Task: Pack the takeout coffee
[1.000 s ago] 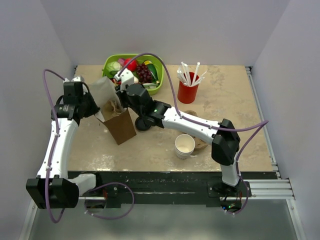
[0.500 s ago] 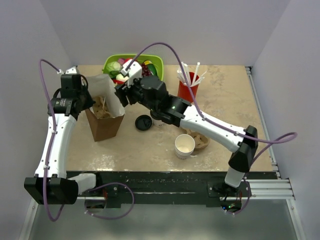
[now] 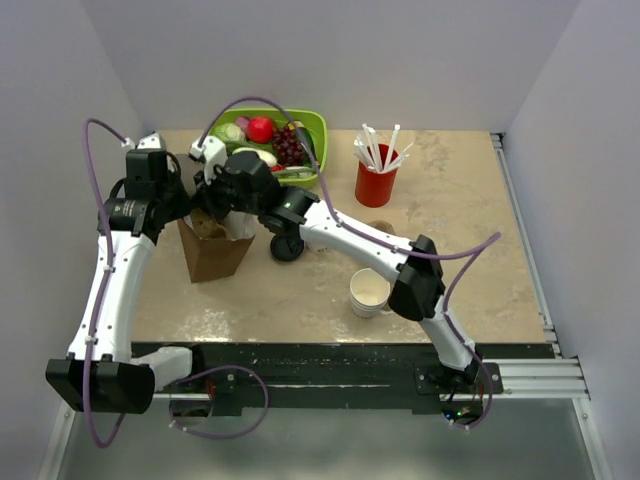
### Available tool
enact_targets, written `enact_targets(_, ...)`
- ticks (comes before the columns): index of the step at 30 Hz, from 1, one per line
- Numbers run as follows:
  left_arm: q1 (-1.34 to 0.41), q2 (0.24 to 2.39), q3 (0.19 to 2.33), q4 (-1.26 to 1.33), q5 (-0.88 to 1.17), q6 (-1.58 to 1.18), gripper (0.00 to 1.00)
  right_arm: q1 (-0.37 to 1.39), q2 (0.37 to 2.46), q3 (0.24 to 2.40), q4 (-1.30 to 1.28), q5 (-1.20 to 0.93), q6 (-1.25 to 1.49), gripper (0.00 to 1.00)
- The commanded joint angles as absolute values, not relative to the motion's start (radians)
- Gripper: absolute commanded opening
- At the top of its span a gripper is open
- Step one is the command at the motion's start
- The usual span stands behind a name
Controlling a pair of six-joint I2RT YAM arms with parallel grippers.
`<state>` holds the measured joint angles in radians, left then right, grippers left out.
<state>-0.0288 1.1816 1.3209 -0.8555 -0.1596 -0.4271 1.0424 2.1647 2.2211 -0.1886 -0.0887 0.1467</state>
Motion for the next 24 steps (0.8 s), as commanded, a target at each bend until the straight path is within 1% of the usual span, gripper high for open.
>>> enact_targets(1, -0.035, 1.135, 1.324, -0.833, -0.164, -0.436, 0.0, 1.042, 2.189, 2.192, -0.269, -0.048, 0.225, 0.0)
enact_targets(6, -0.035, 1.111, 1.31, -0.802, -0.1, -0.437, 0.0, 1.042, 2.219, 2.129, -0.21, -0.009, 0.248, 0.0)
enact_targets(11, -0.035, 1.078, 1.29, -0.759, -0.005, -0.443, 0.0, 1.043, 2.292, 2.166, -0.224, -0.006, 0.291, 0.0)
enact_targets(16, -0.035, 1.042, 1.238, -0.691, -0.006, -0.474, 0.0, 1.046, 2.299, 2.079, -0.19, -0.054, 0.388, 0.0)
enact_targets(18, -0.035, 1.026, 1.186, -0.646, 0.041, -0.502, 0.0, 1.051, 2.318, 2.091, -0.207, -0.06, 0.461, 0.0)
enact_targets(21, -0.035, 1.002, 1.135, -0.598, 0.063, -0.538, 0.0, 1.071, 2.342, 2.106, -0.228, -0.005, 0.491, 0.0)
enact_targets(24, -0.035, 0.98, 1.115, -0.586, 0.061, -0.56, 0.0, 1.077, 2.336, 2.057, -0.212, 0.155, 0.486, 0.0)
